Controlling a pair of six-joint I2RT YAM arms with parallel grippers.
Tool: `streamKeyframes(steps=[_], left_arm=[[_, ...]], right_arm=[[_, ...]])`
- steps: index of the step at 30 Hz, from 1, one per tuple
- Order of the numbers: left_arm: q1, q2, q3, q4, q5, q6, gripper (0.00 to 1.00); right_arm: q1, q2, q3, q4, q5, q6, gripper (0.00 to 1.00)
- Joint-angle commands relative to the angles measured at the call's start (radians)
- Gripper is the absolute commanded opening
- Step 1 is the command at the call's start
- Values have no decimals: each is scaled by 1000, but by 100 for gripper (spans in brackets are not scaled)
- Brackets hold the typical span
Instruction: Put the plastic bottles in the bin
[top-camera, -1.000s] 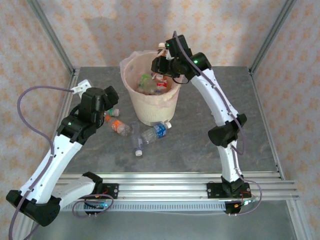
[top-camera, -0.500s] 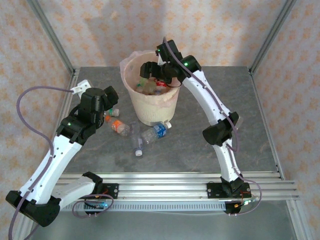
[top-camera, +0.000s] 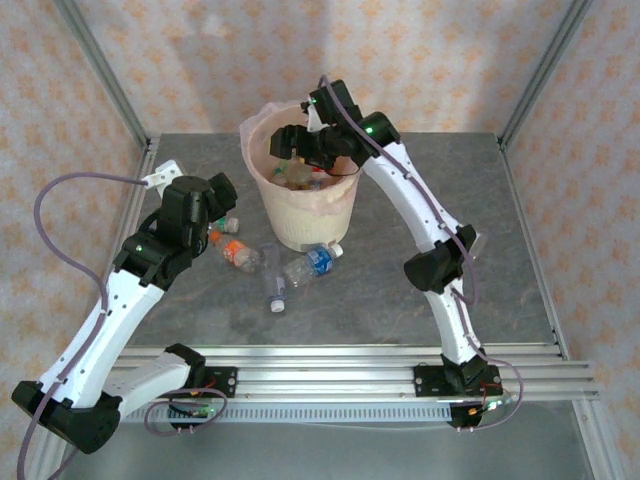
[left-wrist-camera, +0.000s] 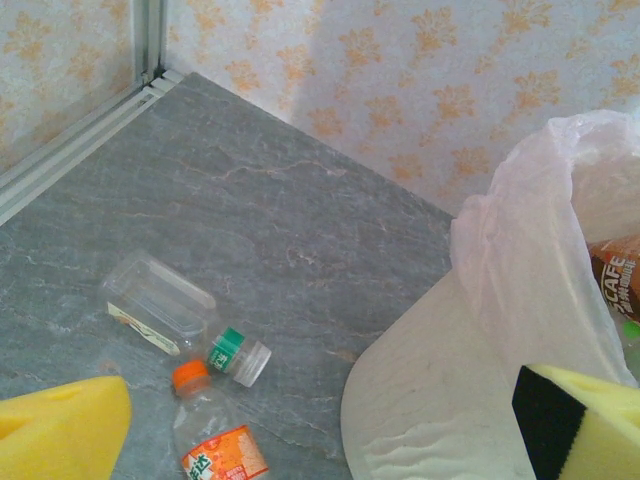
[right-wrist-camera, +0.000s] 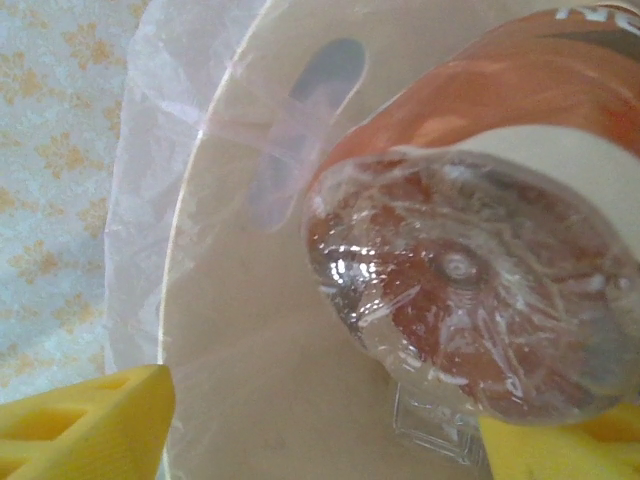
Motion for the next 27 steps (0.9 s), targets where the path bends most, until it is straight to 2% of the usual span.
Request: streamKeyframes(steps=[1,6,11,16,24,27], left_arm=[[13,-3,-7,22,-31,-12,100],[15,-3,-6,24,-31,-12,100],[16,3,-4,26,-27,-14,100],[18,11,-1,26,-23,-11,100],[21,9,5,20,-26,-6,100],[21,9,2,22,-23,-8,100]], right_arm=[[6,-66,42,14,46,-42,73],[6,-102,41,3,184,-75,58],[6,-102,40,29,224,-77,45],[6,-67,46,57,210,-73,43],[0,-32,48,3,340,-78,43],[-14,-9,47,-8,328,-67,43]])
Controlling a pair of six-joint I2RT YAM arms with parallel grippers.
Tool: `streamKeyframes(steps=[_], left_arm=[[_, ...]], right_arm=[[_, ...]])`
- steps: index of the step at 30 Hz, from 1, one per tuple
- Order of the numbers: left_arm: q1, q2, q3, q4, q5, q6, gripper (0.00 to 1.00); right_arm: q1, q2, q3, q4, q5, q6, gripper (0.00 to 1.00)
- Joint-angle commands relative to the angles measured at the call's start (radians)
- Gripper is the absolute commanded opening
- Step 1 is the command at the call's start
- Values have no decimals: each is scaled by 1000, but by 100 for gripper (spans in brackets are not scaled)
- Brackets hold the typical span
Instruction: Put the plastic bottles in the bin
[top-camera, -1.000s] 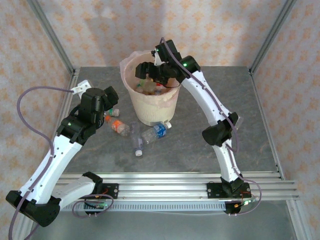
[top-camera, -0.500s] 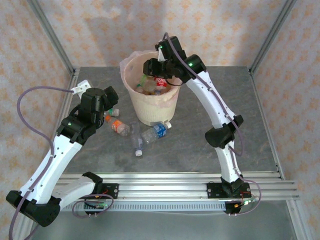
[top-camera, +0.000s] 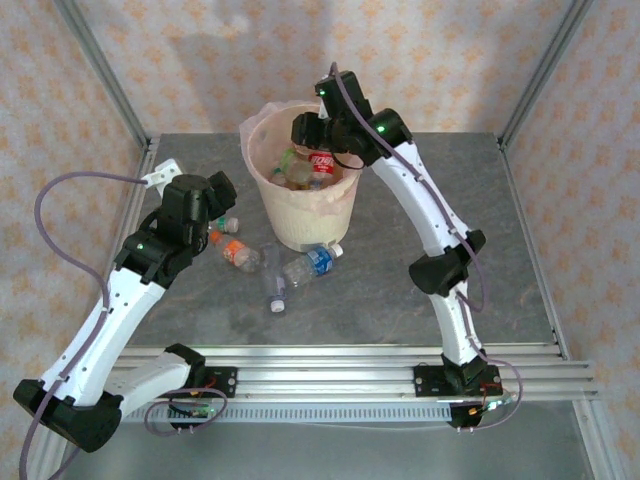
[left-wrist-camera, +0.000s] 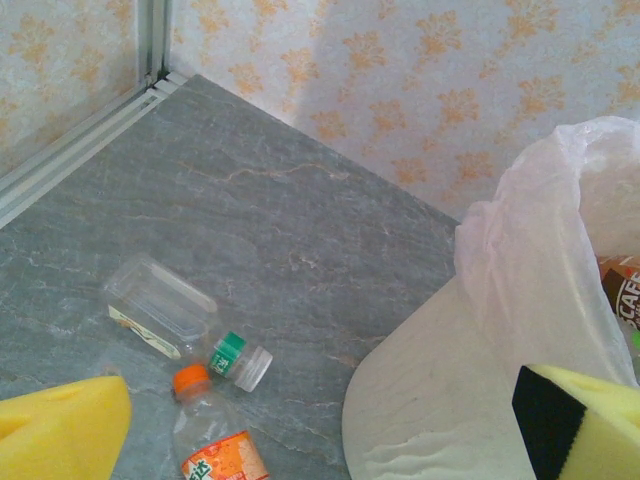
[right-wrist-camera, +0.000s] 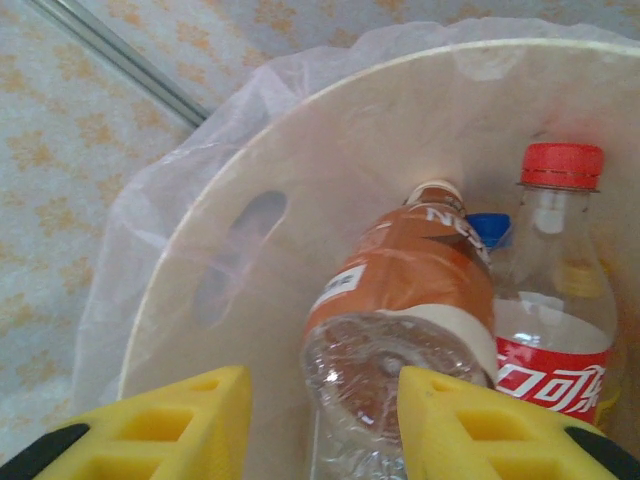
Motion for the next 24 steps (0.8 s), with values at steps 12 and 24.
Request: streamKeyframes(steps=[12,24], left_arm=[[13,2,0,5,-28,-9,100],[14,13,-2,0,-25,-11,100]], right_arm=[[-38,90,29,-143,231,12,29],[-52,83,30,-147,356,-54,39]])
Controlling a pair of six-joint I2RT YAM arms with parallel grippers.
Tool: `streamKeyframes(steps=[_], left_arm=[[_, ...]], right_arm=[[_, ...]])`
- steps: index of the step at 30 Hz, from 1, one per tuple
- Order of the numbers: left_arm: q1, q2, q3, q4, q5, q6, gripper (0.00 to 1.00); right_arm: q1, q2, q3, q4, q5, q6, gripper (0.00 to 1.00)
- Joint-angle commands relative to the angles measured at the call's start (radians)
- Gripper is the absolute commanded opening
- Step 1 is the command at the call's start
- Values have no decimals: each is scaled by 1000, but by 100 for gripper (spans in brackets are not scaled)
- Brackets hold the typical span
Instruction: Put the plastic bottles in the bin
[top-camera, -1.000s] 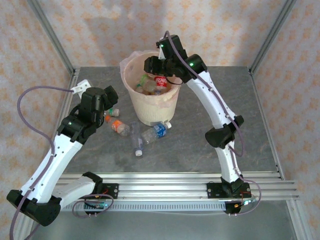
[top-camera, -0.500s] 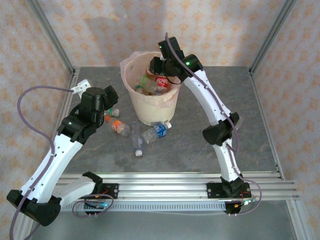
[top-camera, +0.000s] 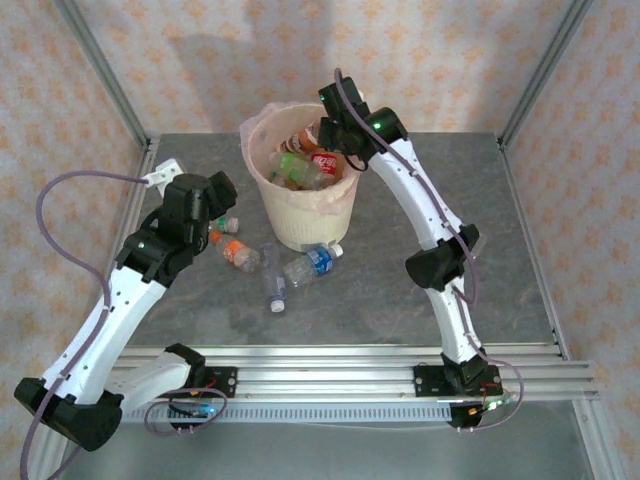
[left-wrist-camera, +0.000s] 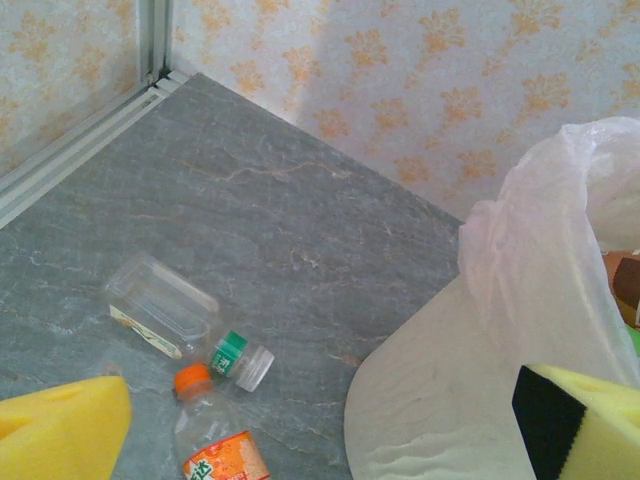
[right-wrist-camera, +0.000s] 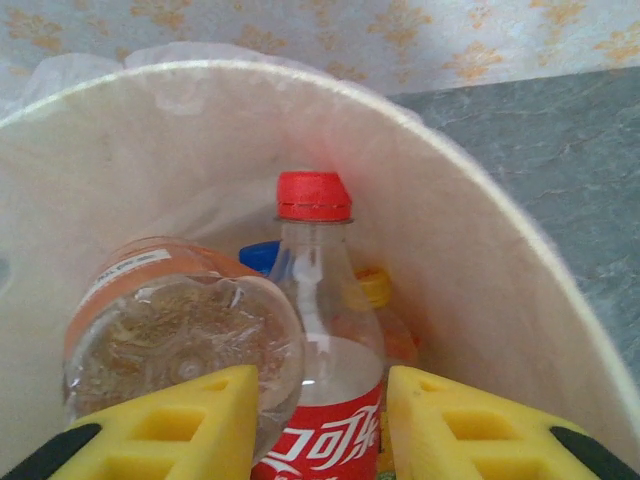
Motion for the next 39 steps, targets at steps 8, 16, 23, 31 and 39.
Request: streamKeyframes(steps=[8,16,23,31,39], left_arm=[[14,5,1,-7,-29,-8,100],[16,6,3,-7,-38,-6,100],[17,-3,4,-16,-44,-5,100],[18,-19,-5,-7,-49,-6,100],[18,-14,4,-3,-39,0,100]], right_arm=[[-16,52,60,15,-30,-55,42],[-19,-71,102,0,-94,-83,64],[-49,-241,24,-99,6,-110,79],[-89,-661,-632,91,204,-82,99],[-263,-915,-1124,170,149,1,99]])
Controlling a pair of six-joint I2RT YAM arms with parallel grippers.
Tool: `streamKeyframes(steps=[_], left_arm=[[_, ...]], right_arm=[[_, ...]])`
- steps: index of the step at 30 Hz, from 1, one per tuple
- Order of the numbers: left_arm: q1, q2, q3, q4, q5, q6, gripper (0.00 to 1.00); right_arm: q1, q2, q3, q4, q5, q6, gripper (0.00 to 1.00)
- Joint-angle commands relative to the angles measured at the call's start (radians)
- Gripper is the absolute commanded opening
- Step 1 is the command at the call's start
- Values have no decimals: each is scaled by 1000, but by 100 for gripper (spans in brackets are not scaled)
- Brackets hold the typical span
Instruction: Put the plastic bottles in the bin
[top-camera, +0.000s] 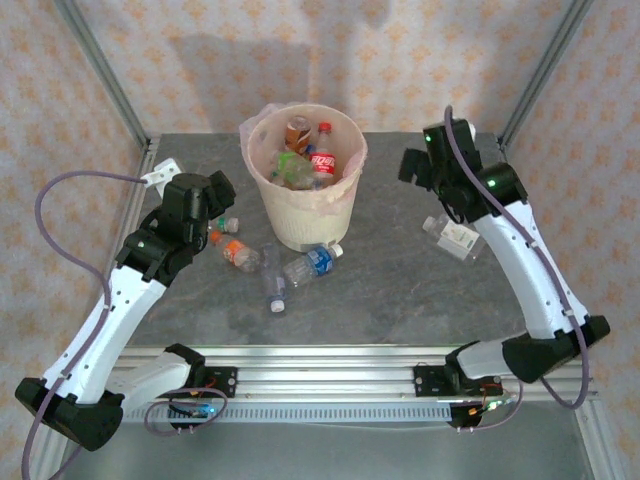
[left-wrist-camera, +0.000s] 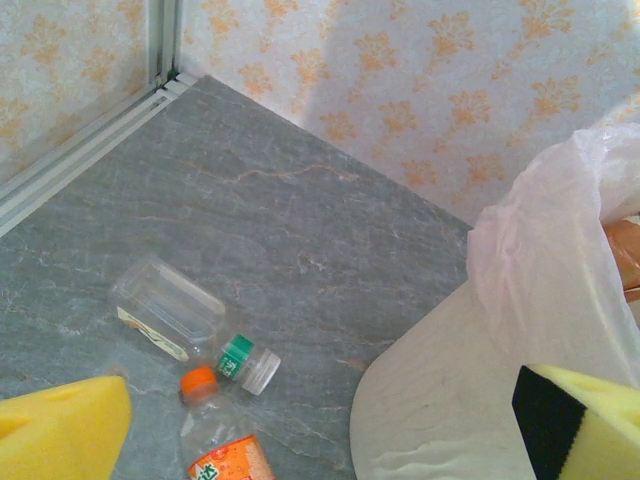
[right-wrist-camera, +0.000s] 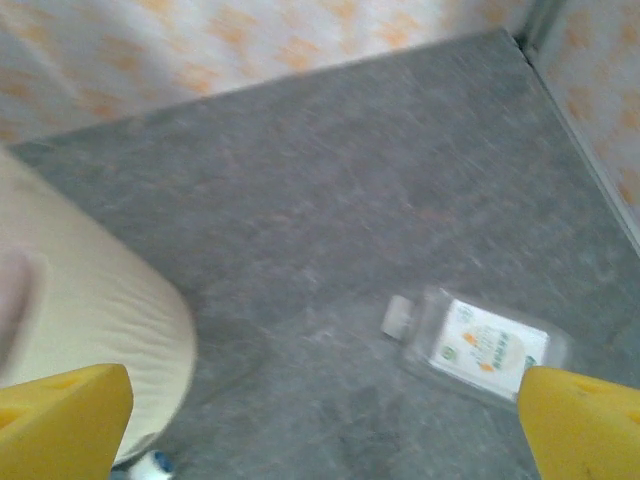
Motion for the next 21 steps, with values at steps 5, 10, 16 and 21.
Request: streamKeyframes(steps=[5,10,16,21], left_arm=[[8,-10,3,-4,-39,1,100],[9,-6,-2,-6,-48,-1,100],[9,-4,-4,-6,-46,-1,100],[8,-5,-4,-9,-46,5,100]], right_arm=[[-153,-111,-331,92,-31,61,99],[-257,-118,-479,169,-55,56,99],[-388,-28,-524,265,-126,15,99],[-463,79,-461,306,-195,-33,99]])
